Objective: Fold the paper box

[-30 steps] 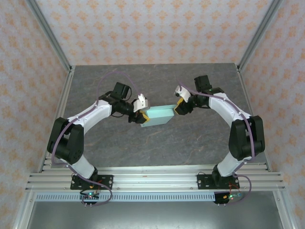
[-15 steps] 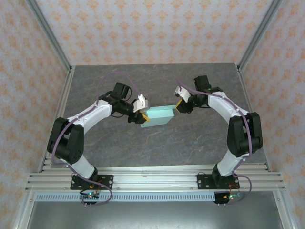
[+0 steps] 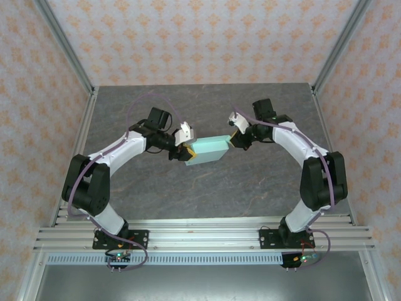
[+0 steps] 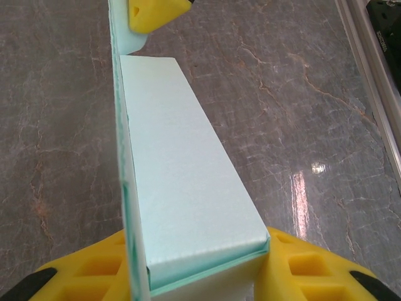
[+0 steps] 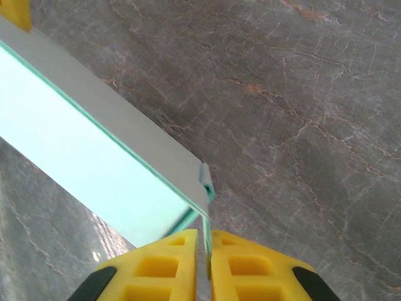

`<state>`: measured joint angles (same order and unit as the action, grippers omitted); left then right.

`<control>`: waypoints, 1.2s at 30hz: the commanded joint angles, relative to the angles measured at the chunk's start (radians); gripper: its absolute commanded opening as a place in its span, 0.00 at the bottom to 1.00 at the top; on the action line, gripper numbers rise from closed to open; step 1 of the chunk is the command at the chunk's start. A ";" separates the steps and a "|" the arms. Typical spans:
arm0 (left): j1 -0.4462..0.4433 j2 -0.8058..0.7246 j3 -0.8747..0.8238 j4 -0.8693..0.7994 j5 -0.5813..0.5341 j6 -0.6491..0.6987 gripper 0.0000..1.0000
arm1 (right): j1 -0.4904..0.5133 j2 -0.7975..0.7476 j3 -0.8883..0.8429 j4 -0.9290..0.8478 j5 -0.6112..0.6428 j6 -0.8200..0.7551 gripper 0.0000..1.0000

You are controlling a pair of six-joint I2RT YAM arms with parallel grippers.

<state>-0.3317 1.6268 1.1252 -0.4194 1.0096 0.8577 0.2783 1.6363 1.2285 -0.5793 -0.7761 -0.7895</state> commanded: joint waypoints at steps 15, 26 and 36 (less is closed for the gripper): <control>-0.013 -0.022 -0.007 0.085 -0.066 -0.044 0.28 | 0.166 -0.061 0.045 -0.026 0.336 0.691 0.00; -0.018 0.012 0.014 0.061 -0.099 -0.039 0.28 | 0.240 -0.108 0.002 0.006 0.548 0.908 0.00; -0.023 0.044 0.034 0.028 -0.130 -0.038 0.28 | 0.243 -0.163 -0.127 0.150 0.551 0.975 0.00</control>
<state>-0.3569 1.6501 1.1301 -0.3901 0.9531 0.8387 0.5045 1.5204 1.1286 -0.4824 -0.2306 0.1440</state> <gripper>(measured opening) 0.376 0.038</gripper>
